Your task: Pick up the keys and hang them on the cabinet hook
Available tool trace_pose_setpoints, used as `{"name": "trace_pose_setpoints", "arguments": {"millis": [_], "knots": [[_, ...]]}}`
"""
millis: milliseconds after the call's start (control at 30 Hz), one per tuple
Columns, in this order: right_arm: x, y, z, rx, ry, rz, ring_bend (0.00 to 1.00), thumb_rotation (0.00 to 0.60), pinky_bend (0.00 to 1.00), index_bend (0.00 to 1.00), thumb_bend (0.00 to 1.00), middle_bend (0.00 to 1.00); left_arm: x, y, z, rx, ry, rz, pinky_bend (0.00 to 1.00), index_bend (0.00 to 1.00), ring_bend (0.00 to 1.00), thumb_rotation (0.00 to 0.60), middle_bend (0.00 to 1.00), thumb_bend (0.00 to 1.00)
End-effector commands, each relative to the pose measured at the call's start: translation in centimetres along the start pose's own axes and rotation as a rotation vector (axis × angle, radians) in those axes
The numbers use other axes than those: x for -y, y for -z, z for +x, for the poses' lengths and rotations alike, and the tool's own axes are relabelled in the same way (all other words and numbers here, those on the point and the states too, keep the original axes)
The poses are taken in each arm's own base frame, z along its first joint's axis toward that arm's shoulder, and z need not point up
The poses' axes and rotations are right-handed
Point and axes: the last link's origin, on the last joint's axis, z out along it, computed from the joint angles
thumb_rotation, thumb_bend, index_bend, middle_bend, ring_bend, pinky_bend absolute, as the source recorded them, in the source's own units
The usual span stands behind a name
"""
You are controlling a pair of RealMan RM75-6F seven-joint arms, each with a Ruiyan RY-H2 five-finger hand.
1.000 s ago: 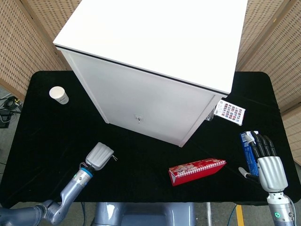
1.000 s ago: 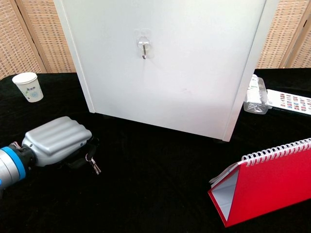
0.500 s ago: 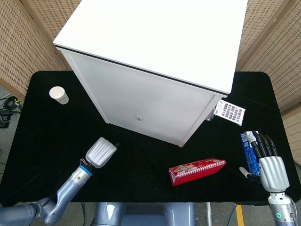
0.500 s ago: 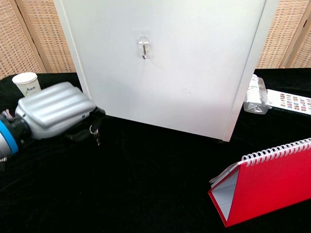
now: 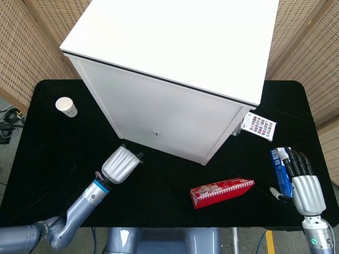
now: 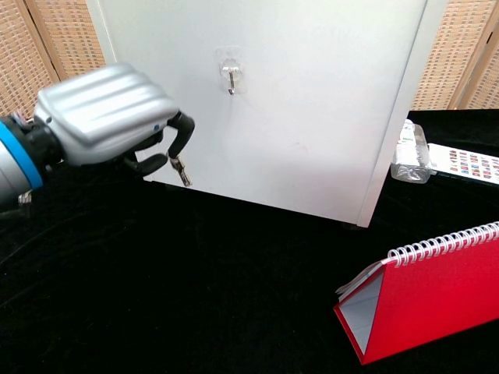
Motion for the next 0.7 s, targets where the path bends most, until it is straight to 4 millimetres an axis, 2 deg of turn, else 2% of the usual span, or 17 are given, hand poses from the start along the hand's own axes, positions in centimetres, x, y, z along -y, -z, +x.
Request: {"name": "trace_pose_setpoints", "arguments": {"millis": [33, 333, 700], "knots": [[-0.1, 0.0, 0.1, -0.003, -0.005, 0.0, 0.0, 0.6, 0.0, 0.09, 0.1, 0.0, 0.1, -0.9, 1.6, -0.035, -0.035, -0.003, 0.79, 0.54, 0.91, 0.6, 0.93, 0.46], [-0.2, 0.0, 0.3, -0.002, -0.025, 0.0, 0.0, 0.6, 0.0, 0.09, 0.1, 0.0, -0.1, -2.7, 4.4, -0.116, -0.092, -0.001, 0.79, 0.54, 0.91, 0.6, 0.93, 0.46], [-0.8, -0.2, 0.9, -0.01, -0.056, -0.016, 0.0, 0.6, 0.0, 0.09, 0.1, 0.0, -0.6, -5.0, 5.4, -0.134, -0.116, 0.001, 0.79, 0.54, 0.91, 0.6, 0.93, 0.46]]}}
